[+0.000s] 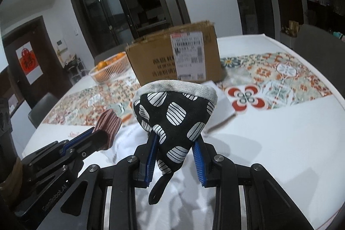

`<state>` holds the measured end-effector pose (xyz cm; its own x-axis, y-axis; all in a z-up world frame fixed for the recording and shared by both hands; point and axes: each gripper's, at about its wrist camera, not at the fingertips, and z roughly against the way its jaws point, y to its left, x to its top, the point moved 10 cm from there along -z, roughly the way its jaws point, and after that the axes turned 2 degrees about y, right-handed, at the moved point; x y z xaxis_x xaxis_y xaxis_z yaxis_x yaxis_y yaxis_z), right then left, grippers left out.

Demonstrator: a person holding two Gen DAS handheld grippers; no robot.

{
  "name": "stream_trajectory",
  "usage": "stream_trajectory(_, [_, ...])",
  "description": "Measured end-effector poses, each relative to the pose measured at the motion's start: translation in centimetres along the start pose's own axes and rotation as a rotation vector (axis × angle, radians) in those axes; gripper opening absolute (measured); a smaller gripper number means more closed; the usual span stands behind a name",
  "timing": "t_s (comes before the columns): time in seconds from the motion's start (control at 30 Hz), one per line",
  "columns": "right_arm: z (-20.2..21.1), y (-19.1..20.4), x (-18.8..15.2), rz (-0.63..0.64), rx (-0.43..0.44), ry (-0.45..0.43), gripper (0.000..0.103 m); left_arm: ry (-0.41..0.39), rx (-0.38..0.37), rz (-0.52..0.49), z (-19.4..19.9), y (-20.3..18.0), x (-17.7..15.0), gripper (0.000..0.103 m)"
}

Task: Organize soft objects
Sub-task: 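Grasp the pink hair tie with the left tool while the right tool lifts the pouch, then carry the pink hair tie and dotted pouch over the cardboard box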

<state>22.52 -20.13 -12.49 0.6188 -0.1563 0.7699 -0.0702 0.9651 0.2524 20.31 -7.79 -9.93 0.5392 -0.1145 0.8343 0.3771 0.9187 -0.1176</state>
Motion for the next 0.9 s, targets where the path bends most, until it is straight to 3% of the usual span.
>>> stream_trajectory(0.9, [0.6,0.5,12.3,0.007,0.0,-0.221,0.033,-0.213,0.045,-0.026,-0.8,1.6,12.3,0.012])
